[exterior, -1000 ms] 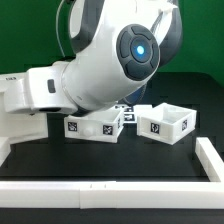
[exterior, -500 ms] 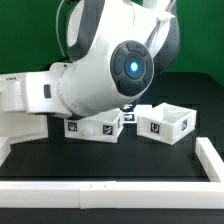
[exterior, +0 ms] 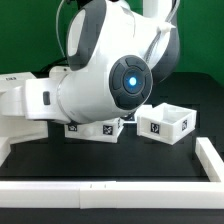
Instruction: Assemble drawer
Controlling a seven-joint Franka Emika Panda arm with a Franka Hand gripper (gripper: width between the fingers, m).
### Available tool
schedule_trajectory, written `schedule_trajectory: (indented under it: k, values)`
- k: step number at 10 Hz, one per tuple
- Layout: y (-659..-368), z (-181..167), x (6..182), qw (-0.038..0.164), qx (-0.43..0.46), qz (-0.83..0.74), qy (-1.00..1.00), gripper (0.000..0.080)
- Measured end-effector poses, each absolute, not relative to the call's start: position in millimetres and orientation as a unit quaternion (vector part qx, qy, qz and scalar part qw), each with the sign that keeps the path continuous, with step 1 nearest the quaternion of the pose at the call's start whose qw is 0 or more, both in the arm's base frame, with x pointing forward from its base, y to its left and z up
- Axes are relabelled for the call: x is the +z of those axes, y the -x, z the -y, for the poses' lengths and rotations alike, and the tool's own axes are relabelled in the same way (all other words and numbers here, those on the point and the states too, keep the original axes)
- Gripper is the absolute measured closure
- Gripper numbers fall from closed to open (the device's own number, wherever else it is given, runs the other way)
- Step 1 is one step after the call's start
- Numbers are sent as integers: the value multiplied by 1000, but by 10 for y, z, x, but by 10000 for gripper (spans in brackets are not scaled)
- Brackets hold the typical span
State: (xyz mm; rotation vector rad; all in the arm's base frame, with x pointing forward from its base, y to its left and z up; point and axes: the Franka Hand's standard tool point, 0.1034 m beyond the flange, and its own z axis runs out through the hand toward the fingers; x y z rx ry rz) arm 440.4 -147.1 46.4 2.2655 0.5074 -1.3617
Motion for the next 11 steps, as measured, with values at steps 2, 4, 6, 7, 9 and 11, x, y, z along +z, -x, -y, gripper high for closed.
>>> schedule_trajectory:
  k: [2,4,6,7,9,11]
  values:
    - [-4404,1469,463,223,-493,-184,-820,450]
    - [-4403,1467,462,223,-493,-184,-820,716]
    - [-4405,1465,461,223,-493,-185,-820,767]
    - [-4407,1458,463,223,-493,-186,-820,767]
    - [-4439,1360,707,217,-494,-187,-821,767]
    - [-4549,1294,1075,201,-501,-171,-824,767]
